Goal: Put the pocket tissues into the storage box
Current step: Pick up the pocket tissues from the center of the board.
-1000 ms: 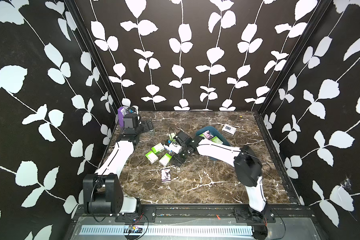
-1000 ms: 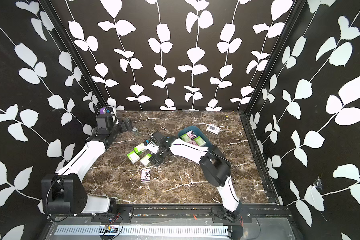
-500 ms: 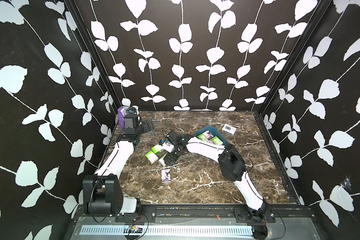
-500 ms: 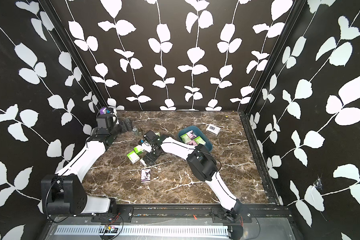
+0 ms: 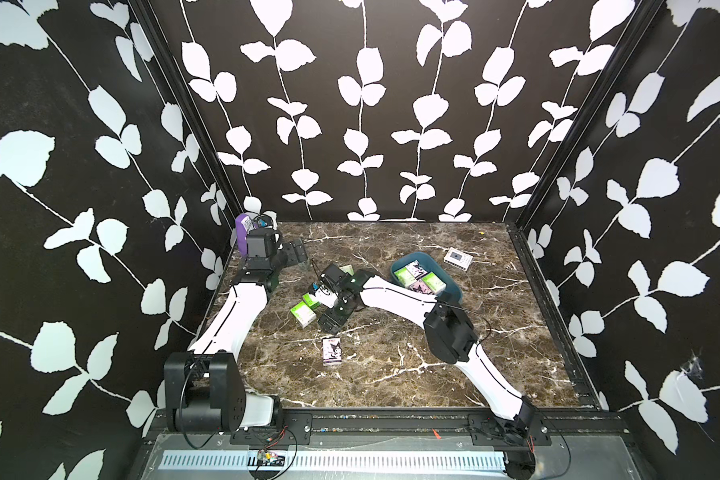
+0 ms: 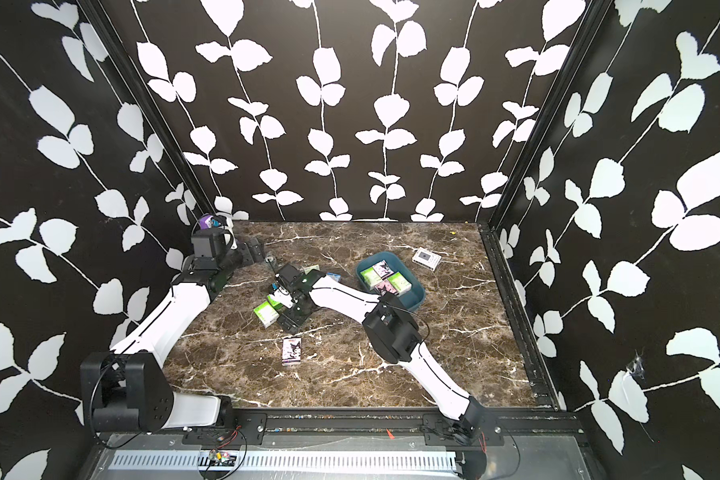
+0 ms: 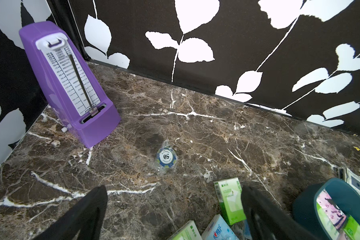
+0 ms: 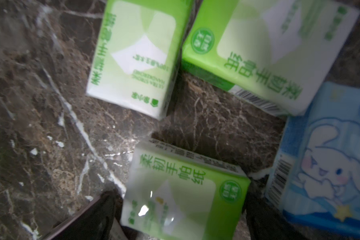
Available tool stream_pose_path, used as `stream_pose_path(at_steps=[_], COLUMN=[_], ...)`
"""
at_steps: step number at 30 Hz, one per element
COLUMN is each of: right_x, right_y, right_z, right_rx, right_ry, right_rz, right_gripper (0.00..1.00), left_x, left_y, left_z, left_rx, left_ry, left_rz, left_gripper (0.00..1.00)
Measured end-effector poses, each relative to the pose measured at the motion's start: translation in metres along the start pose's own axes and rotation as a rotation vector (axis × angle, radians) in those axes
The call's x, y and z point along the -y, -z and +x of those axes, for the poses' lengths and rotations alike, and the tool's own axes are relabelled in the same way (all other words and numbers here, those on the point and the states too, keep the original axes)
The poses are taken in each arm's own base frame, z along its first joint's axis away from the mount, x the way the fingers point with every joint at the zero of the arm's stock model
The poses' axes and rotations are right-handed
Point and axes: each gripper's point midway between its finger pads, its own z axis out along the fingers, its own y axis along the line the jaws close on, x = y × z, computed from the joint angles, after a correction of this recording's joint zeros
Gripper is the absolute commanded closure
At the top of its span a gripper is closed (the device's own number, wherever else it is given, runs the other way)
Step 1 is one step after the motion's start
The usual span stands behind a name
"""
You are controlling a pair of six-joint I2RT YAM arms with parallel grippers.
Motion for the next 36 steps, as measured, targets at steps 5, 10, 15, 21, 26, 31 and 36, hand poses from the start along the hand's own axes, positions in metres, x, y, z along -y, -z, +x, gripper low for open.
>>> stream_pose_path(at_steps=[5,10,15,21,26,31,36], right_x=[0.0037,0.0037,0.0037,0.0037,0.0028,0.0026,0.0021], right_y=[-0.0025,0.0007,0.0022,-0.0022,-0.0028,-0.0028,-0.0023], right_z=[0.0000,-0.0020,-0.0054,-0.0026,-0.0017,-0.0025,-0.0039], right_rx=[-0.017,-0.018,-0.011,-0.026,-0.031,-0.027,-0.007], right_ry=[-0.008,-0.016,-0.021,-0.027,-0.033,-0.034,-0.031], right_rz=[0.028,0.042,0.045,0.044,0.044,0.044,0.042], right_gripper=[0.02,0.08,0.14,0.22,0.35,0.41,0.43], left_x=[-0.0005,-0.0006,-0.0006,-0.0006,-0.0009,-0.0009,-0.0002], left_y=[0.0000,0.0000,0.0000,0.0000,0.0000,0.0001,0.0000], left_z=[0.0001,0.0000,0.0000,0.0000,-0.0001,-0.0001,0.0004], left_rx=[0.000,0.000,0.000,0.000,0.000,0.000,-0.002], left_ry=[-0.005,-0.008,-0.012,-0.016,-0.016,-0.016,-0.014], left_rz=[-0.002,-0.002,-0.002,-0.002,-0.003,-0.003,0.001], left_gripper=[0.01,0.01,0.01,0.01,0.01,0.01,0.01])
